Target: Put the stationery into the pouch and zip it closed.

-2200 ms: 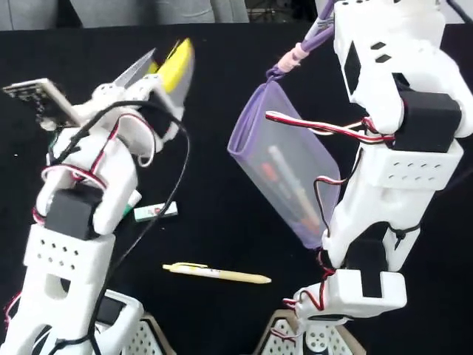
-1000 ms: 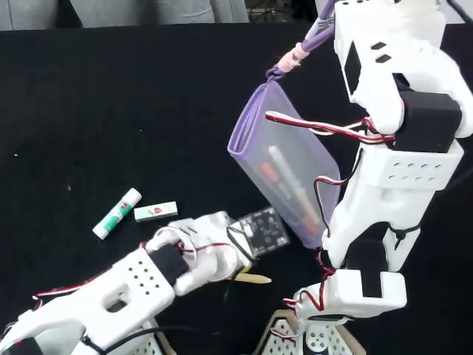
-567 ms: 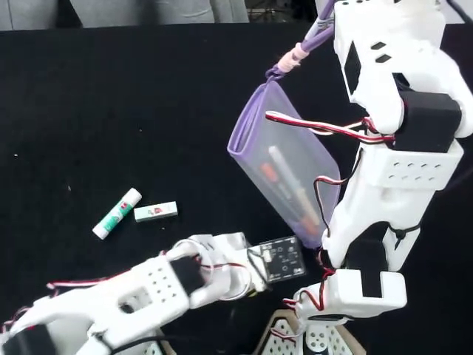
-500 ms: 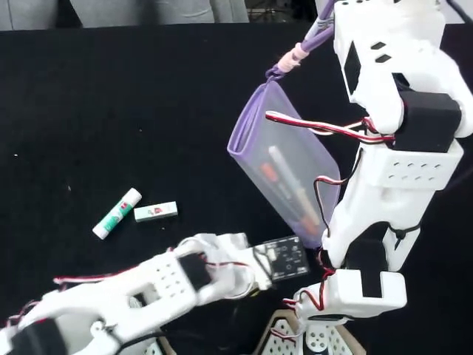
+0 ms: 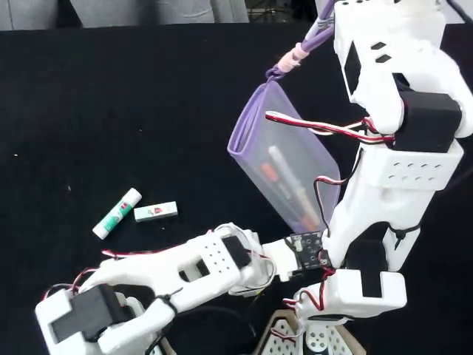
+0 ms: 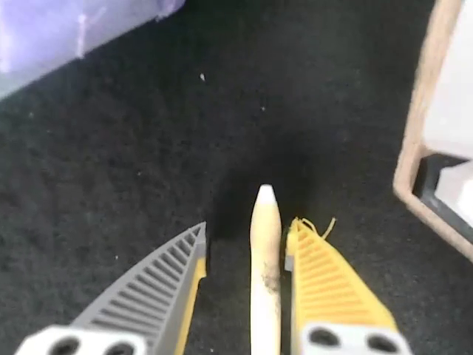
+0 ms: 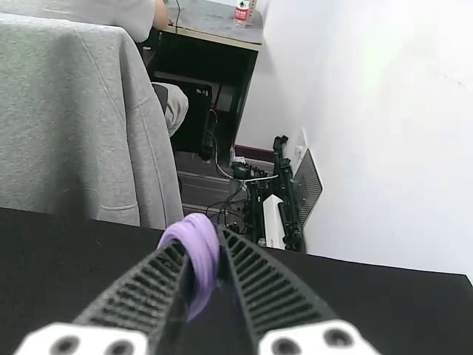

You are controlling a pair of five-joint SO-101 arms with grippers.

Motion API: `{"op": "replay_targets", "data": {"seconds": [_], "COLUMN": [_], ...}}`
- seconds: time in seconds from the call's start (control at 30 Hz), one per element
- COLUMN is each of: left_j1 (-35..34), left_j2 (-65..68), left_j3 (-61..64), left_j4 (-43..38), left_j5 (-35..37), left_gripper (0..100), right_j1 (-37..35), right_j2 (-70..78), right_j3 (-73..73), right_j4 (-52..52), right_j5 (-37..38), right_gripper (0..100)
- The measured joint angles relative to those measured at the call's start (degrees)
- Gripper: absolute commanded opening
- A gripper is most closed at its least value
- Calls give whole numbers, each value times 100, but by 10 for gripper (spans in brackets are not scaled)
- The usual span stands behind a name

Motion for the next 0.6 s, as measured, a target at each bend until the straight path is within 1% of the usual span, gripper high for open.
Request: {"op": "replay_targets", "data": {"seconds": [0.1,0.13,0.27,0.37,0.6], "left_j1": [0,0,35,9,-9], "left_j2": [105,114,105,35,-492], "left_j3": [-123,-123,-132,-132,-132], "left_j4": [18,53,62,62,519], "left_j5": [0,-9,9,-18,9], "left_gripper": [177,162,22,54,30], "right_j1": [0,0,0,0,0], "right_j2": [0,0,0,0,0], "right_j3": [0,0,0,0,0], "right_j4": [0,0,0,0,0], "right_j5": [0,0,0,0,0], "right_gripper": [11,11,11,11,11]}}
